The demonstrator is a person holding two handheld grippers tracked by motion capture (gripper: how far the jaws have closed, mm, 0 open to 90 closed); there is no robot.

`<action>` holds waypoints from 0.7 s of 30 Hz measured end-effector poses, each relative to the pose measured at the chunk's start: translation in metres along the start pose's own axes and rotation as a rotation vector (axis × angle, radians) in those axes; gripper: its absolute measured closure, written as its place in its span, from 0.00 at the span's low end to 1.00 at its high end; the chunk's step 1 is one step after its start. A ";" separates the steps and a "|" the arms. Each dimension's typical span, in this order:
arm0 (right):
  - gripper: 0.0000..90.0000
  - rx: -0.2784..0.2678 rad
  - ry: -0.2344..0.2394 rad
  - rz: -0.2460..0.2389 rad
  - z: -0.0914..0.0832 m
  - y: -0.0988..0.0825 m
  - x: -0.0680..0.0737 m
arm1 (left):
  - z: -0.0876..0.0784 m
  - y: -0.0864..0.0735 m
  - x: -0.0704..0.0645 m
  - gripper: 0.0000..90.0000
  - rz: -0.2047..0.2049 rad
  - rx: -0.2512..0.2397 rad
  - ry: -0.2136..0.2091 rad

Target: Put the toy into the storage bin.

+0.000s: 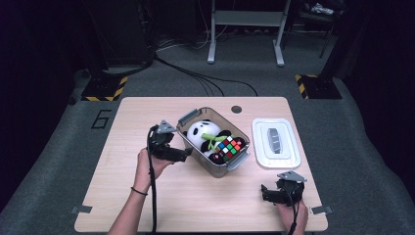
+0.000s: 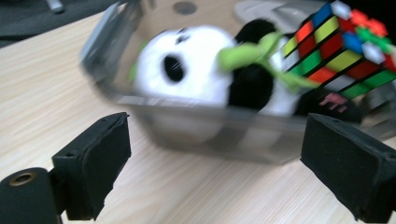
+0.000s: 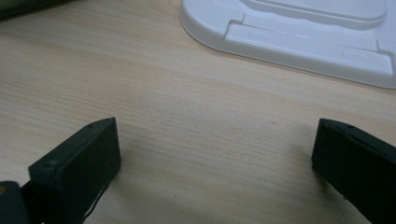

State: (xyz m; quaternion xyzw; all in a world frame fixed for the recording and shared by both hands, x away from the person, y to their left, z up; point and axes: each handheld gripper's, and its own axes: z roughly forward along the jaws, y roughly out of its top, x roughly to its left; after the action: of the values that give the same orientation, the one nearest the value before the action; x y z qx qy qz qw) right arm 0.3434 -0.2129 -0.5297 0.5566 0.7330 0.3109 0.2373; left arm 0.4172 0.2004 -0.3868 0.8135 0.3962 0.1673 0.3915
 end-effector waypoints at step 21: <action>0.01 0.000 0.102 0.009 0.000 0.021 -0.020 | 0.006 -0.120 0.050 0.00 -0.185 0.149 0.191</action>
State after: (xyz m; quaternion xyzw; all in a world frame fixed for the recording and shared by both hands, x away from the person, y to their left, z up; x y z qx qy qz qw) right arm 0.3624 -0.2285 -0.5147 0.5431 0.7416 0.3401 0.1983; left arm 0.3908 0.2814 -0.4850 0.7808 0.5160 0.1772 0.3045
